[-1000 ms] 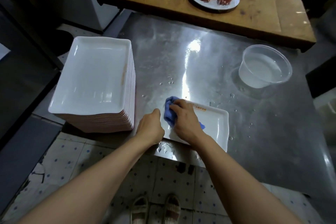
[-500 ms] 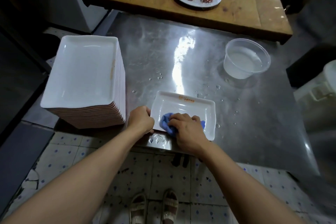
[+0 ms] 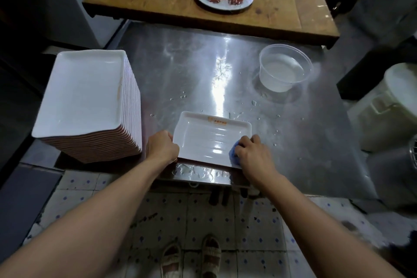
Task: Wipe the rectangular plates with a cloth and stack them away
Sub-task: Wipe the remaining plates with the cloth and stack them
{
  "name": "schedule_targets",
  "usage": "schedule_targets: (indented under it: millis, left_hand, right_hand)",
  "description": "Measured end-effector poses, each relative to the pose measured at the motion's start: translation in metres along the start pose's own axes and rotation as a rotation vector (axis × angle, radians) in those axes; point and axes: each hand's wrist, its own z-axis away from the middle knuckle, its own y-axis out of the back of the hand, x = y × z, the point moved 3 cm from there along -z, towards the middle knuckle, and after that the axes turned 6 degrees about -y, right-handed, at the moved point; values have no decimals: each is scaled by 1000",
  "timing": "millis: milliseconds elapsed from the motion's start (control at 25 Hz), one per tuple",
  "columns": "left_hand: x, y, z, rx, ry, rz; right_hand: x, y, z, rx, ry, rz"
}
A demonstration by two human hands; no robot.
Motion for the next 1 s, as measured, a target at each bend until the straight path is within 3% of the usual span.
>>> schedule_targets:
  millis: [80, 200, 320, 400, 520, 680, 1000]
  left_hand:
    - [4, 3, 4, -14, -16, -101]
    - [12, 10, 17, 43, -53, -354]
    - [29, 2, 30, 74, -353, -373]
    - [44, -13, 37, -49, -564, -372]
    - [55, -35, 40, -171, -668, -496]
    - [57, -45, 39, -118, -747, -582]
    - [87, -1, 43, 170, -869, -271]
  right_hand:
    - [9, 6, 1, 36, -73, -48]
    - [33, 16, 6, 131, -194, -306]
    - [49, 23, 7, 215, -307, -522]
    - [52, 25, 6, 234, -343, -612]
    - [55, 21, 6, 230, -358, -652]
    - [57, 16, 8, 232, -376, -679]
    - [64, 48, 8, 345, -393, -832]
